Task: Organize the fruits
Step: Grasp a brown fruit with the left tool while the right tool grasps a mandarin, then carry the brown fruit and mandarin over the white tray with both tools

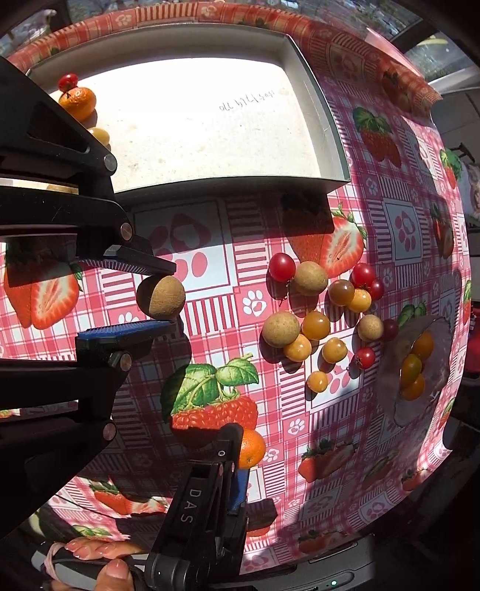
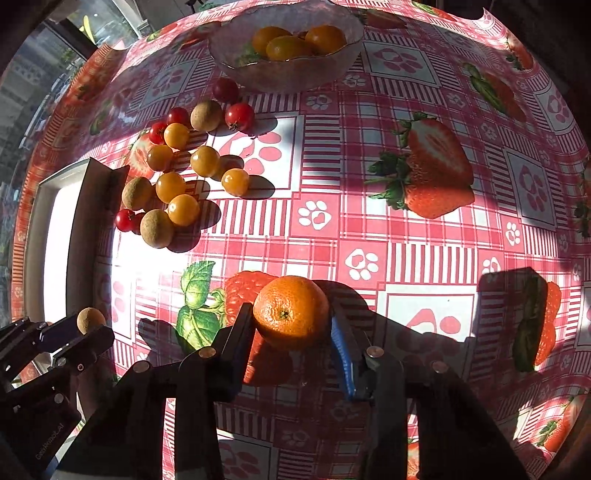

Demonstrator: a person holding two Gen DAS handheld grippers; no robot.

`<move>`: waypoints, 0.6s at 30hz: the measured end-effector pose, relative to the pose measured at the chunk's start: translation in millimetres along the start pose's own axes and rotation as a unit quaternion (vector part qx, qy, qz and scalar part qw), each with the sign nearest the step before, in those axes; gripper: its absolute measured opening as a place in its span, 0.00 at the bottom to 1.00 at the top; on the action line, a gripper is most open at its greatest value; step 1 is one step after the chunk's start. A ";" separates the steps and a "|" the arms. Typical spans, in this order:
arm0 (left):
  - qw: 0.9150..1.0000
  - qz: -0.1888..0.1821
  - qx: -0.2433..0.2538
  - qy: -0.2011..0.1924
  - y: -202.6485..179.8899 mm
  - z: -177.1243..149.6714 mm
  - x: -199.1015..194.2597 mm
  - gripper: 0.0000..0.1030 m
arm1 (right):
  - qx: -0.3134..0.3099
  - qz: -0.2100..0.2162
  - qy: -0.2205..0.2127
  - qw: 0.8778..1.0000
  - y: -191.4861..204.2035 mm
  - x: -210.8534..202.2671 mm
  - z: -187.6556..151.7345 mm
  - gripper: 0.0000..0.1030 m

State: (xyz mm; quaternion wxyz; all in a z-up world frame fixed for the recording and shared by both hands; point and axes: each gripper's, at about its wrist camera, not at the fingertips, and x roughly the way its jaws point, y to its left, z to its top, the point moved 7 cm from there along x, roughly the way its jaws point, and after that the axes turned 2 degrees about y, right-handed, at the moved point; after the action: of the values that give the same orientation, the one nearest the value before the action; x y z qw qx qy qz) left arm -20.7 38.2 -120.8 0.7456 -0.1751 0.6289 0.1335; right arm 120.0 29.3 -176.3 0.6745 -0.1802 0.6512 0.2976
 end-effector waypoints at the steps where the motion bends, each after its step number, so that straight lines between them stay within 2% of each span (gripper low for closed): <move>1: 1.000 -0.001 0.000 0.000 1.0 -0.7 -1.1 0.25 | 0.001 0.000 0.000 1.000 0.4 -0.1 -0.5 0.41; 8: 1.000 -0.003 0.001 -0.005 1.8 -2.4 -10.4 0.25 | 0.002 0.021 0.003 1.000 10.8 -10.1 -11.6 0.41; 18: 0.999 -0.004 -0.016 -0.030 25.5 -10.8 -37.0 0.25 | -0.049 0.046 -0.006 0.998 70.2 -39.4 -8.8 0.41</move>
State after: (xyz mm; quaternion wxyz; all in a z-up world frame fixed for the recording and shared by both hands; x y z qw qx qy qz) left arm -47.5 57.3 -88.3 0.7619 -0.1854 0.6030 0.1465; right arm 69.6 70.4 -128.1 0.6543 -0.1810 0.6391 0.3615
